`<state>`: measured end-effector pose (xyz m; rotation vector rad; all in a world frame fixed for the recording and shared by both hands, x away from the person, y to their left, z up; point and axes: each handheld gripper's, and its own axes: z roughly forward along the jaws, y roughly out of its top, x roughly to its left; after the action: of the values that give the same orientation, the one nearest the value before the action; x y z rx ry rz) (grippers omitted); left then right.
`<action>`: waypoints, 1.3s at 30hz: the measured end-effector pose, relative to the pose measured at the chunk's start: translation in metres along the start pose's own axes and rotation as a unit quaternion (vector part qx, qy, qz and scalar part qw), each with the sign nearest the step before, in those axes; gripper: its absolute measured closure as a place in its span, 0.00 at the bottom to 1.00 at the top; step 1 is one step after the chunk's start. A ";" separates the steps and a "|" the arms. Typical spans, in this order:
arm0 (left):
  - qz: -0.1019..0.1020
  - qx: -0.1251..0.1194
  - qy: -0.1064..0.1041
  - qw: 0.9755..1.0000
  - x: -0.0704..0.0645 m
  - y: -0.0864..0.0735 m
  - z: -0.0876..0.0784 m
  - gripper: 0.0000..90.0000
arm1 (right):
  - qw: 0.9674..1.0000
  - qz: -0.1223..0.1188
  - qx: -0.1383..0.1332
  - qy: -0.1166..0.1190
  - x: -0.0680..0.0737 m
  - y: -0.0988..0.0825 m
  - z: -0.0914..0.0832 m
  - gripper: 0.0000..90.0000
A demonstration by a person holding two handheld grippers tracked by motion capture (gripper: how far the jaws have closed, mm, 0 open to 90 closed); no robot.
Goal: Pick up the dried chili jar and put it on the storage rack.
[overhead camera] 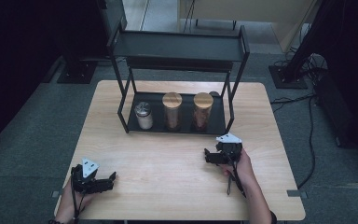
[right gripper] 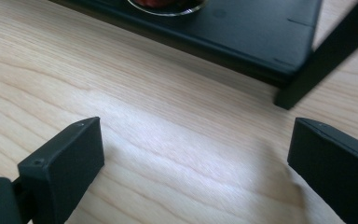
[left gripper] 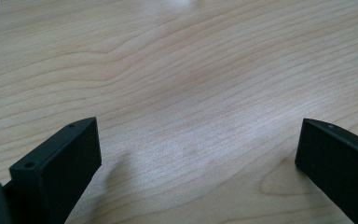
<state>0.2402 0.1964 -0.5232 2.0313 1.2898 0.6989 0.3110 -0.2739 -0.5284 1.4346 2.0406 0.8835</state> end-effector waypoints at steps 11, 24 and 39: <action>0.000 0.001 0.001 1.000 0.000 0.000 0.000 0.01 | 1.000 0.007 0.003 0.002 -0.009 -0.010 -0.010 0.04; 0.001 0.002 0.000 1.000 0.000 0.000 0.000 0.01 | 1.000 0.009 0.003 -0.005 -0.023 -0.025 -0.025 0.04; 0.000 0.003 -0.001 1.000 0.000 0.000 0.001 0.01 | 1.000 0.007 0.001 -0.013 -0.032 -0.042 -0.043 0.03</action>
<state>0.2408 0.1963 -0.5234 2.0359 1.2915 0.6937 0.2649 -0.3237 -0.5295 1.4564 2.0149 0.8654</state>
